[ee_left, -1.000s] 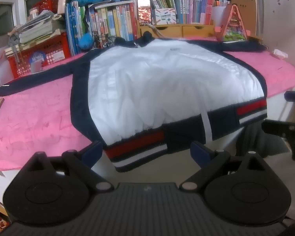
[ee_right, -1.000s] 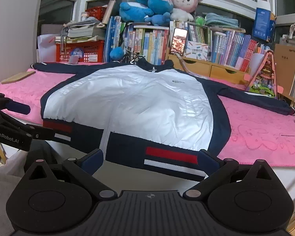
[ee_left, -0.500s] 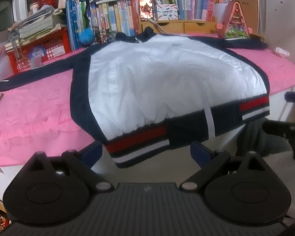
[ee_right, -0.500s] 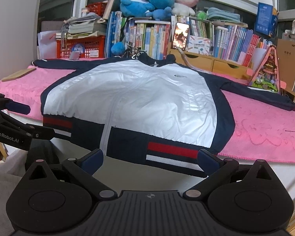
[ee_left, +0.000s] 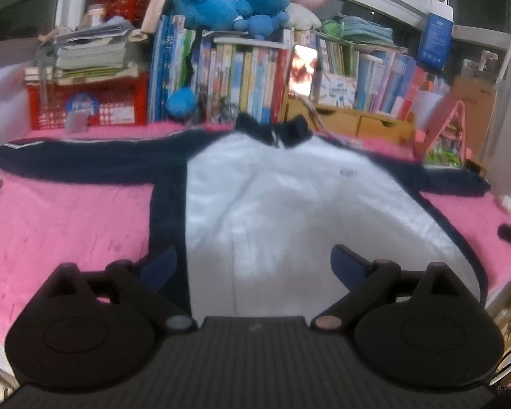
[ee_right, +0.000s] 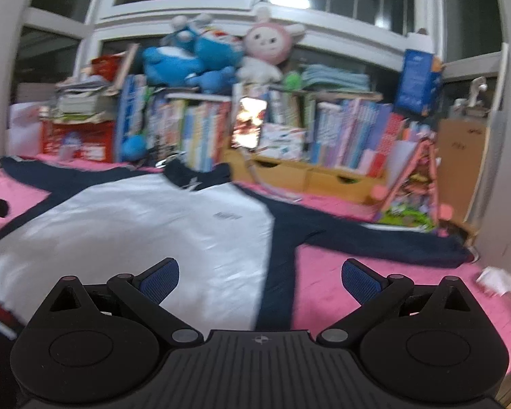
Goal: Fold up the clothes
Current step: 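Grasp the striped cuff of the navy sleeve with the right tool and lift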
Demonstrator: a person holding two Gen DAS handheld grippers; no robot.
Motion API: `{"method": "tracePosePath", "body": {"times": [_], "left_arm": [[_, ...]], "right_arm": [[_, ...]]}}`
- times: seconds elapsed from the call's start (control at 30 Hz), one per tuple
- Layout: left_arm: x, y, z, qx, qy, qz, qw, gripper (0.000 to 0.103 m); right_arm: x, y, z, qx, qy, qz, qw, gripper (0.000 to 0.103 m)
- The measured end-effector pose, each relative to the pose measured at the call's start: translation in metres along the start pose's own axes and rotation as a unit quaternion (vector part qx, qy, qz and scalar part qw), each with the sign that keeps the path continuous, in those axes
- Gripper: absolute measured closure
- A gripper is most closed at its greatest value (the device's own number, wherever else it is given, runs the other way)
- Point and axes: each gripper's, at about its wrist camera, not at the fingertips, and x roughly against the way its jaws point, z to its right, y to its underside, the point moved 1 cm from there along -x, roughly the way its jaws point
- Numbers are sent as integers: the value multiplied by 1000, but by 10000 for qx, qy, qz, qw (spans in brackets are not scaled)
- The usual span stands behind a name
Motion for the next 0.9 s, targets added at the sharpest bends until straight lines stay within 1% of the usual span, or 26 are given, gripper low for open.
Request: {"method": "tracePosePath", "body": {"times": [0.13,0.27,0.37,0.53,0.67,0.73,0.77,0.83,0.9], "left_arm": [[-23,-9,-8,26,-264,-155,9995,4],[-49,-14,-12,109,-392,-363,9985,4],[-68,-15,-12,168,-476,-473,9976,4],[-95,-12,-12,245,-648,-638,9956,4],[-112,-7,-17,368,-808,-769,9931,4],[-117,-3,-19,412,-875,-712,9928,2],[-118,-1,-17,331,-931,-664,9929,1],[-122,2,-12,75,-1034,-632,9926,0],[-124,4,-10,14,-1030,-508,9934,0]], "right_arm": [[-29,-3,39,-215,324,-39,9992,0],[-63,0,88,-801,663,-160,9945,0],[-88,7,126,-1258,856,-270,9880,0],[-133,17,191,-2154,1154,-379,9689,0],[-165,24,231,-2654,1289,-456,9544,0],[-182,26,249,-2851,1338,-498,9478,0],[-188,27,255,-2934,1358,-516,9449,0],[-204,31,273,-3174,1466,-585,9351,0],[-217,35,290,-3406,1576,-648,9246,0]]}}
